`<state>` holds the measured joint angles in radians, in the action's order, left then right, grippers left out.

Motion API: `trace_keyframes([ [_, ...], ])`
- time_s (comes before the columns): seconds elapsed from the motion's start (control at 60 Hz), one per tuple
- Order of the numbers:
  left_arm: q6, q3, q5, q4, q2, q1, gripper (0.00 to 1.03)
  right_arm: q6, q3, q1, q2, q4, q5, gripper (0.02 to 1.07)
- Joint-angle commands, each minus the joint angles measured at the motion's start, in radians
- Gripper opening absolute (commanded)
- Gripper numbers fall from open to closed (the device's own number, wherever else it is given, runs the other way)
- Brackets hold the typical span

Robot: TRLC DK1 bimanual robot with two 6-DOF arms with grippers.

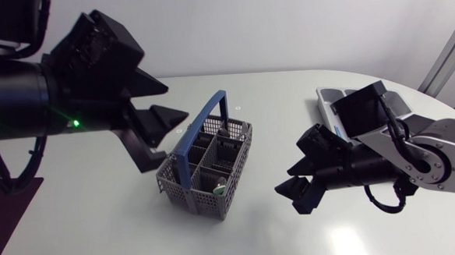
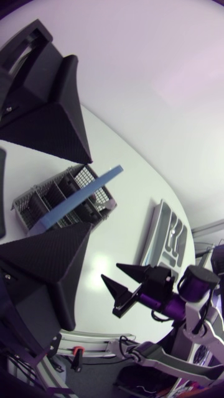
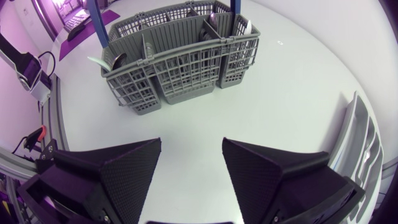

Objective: Unload the cutlery basket into the drawer organizer.

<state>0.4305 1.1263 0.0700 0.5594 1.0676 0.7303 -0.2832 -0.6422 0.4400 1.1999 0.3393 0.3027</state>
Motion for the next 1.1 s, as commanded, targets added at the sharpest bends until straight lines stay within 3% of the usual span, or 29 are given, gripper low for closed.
trace_keyframes([
  [0.0,0.001,-0.022,0.016,0.020,0.015,0.067,0.67,-0.034,0.036,-0.023,-0.016,0.004,0.003,0.78],
  [0.217,0.007,-0.045,0.017,0.051,0.100,0.182,0.67,-0.085,0.067,-0.075,-0.026,0.004,0.026,0.79],
  [0.783,0.020,-0.109,0.090,0.082,0.219,0.254,0.61,-0.106,0.095,-0.090,-0.011,-0.022,0.041,0.81],
  [1.083,0.027,-0.137,0.160,0.028,0.276,0.279,0.59,-0.105,0.096,-0.083,-0.002,-0.023,0.041,0.82],
])
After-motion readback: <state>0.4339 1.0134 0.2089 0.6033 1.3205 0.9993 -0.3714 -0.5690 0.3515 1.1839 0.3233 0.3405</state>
